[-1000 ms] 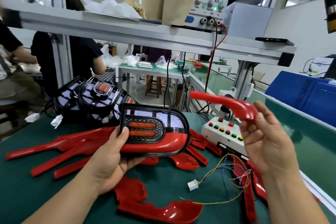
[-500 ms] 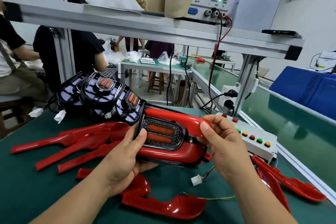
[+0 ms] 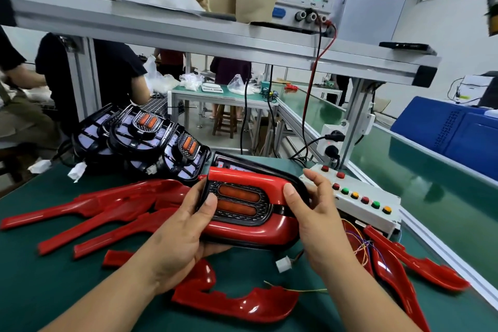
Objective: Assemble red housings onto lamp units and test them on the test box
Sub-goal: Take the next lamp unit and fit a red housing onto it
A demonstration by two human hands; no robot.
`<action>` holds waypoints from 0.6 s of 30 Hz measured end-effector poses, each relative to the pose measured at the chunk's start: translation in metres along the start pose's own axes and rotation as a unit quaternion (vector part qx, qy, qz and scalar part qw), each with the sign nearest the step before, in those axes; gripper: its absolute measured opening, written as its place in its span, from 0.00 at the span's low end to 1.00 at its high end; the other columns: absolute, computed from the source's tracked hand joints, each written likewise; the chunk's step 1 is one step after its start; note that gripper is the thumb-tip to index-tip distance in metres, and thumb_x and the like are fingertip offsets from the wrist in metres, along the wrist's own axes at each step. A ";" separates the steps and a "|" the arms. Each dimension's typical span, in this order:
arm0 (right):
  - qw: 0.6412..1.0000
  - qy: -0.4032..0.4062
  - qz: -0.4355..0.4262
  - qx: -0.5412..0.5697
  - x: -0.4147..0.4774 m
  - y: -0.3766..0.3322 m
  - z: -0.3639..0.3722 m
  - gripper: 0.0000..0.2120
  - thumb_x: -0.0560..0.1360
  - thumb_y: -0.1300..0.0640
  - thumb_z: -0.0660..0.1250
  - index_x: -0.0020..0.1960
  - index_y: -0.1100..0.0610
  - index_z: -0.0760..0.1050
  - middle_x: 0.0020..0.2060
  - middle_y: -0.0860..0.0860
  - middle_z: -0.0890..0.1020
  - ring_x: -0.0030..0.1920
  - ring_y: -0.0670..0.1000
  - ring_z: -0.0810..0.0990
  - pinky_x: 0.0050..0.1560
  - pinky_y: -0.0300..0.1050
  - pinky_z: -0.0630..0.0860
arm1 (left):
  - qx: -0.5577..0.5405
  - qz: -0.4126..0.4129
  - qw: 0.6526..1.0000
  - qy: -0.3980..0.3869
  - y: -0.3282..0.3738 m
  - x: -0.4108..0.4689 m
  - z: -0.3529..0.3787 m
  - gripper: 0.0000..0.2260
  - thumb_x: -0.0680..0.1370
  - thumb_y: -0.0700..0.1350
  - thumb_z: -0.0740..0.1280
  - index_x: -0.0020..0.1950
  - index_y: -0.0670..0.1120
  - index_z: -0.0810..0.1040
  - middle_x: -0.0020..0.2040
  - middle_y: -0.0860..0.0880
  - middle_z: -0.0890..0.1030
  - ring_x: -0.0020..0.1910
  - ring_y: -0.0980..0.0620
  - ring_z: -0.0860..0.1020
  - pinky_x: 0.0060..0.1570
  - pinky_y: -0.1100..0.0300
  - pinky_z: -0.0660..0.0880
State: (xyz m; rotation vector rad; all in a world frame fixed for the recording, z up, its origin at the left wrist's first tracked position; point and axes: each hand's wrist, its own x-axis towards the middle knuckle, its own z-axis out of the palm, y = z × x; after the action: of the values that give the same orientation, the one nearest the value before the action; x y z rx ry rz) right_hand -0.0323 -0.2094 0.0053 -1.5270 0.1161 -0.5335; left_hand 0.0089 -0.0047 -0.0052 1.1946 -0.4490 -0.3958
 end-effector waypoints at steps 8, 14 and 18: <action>0.980 -0.030 -0.082 -0.178 -0.005 0.001 0.006 0.18 0.77 0.46 0.65 0.66 0.44 0.72 0.60 0.43 0.76 0.62 0.42 0.75 0.67 0.50 0.72 | 0.125 0.000 0.991 0.052 0.010 -0.005 0.001 0.21 0.70 0.69 0.57 0.57 0.63 0.73 0.51 0.67 0.83 0.52 0.69 0.80 0.58 0.56 0.75; 0.958 -0.038 -0.119 -0.259 -0.004 0.002 0.009 0.21 0.78 0.48 0.65 0.71 0.46 0.69 0.59 0.43 0.73 0.60 0.30 0.68 0.63 0.26 0.63 | 0.374 0.049 0.918 0.125 0.016 -0.002 -0.020 0.31 0.69 0.78 0.48 0.65 0.65 0.68 0.54 0.61 0.75 0.51 0.66 0.71 0.56 0.63 0.64; 0.948 -0.058 -0.117 -0.290 -0.002 0.008 0.008 0.25 0.78 0.49 0.65 0.74 0.49 0.65 0.61 0.47 0.72 0.58 0.35 0.68 0.59 0.19 0.57 | 0.443 0.092 0.877 0.160 0.008 0.003 -0.021 0.22 0.71 0.66 0.54 0.62 0.60 0.59 0.52 0.54 0.73 0.55 0.53 0.73 0.53 0.60 0.65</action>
State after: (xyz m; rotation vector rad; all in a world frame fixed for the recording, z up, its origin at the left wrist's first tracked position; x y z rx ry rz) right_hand -0.0285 -0.2013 -0.0026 -2.1614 -0.0040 -0.6286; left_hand 0.0231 0.0131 -0.0041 2.0471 -0.4584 0.2239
